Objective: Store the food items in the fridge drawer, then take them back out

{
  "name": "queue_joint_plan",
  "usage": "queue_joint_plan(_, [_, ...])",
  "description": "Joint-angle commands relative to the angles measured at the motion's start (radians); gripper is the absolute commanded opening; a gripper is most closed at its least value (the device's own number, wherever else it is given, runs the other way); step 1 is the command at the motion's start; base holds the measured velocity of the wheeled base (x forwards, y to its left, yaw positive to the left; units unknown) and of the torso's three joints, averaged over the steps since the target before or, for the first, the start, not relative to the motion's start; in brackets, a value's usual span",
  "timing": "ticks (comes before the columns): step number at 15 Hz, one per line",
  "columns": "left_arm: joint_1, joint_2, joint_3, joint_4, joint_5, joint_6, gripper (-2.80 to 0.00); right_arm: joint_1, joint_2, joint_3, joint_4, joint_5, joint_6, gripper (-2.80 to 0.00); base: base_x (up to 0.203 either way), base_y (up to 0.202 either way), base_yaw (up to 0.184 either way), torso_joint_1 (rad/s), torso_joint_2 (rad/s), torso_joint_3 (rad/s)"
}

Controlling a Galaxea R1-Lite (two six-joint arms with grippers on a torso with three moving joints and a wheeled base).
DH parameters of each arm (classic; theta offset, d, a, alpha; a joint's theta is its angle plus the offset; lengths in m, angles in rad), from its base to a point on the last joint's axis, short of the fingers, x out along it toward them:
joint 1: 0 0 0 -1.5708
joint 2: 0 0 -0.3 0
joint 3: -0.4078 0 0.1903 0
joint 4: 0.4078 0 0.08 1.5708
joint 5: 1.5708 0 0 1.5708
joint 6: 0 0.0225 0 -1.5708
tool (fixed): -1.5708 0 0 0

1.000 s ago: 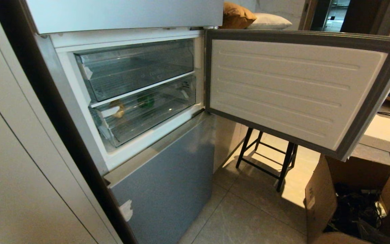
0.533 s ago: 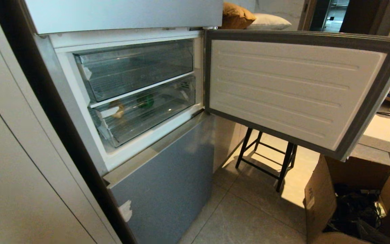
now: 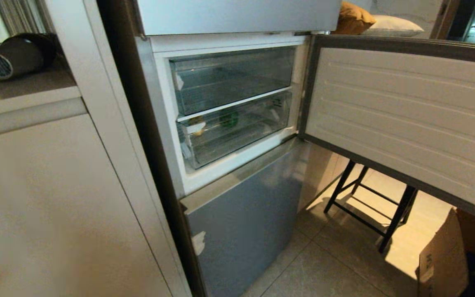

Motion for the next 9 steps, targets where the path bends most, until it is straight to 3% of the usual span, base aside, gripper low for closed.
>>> queue_joint_plan(1, [0.0,0.0,0.001,0.0,0.0,0.0,-2.8,0.0,0.0,0.0,0.001,0.0,0.0,-2.8,0.002,-0.001,0.051,0.002,0.01,0.002])
queue_joint_plan(9, [0.0,0.0,0.001,0.0,0.0,0.0,-2.8,0.0,0.0,0.0,0.001,0.001,0.0,-2.8,0.0,0.0,0.0,0.0,0.0,0.0])
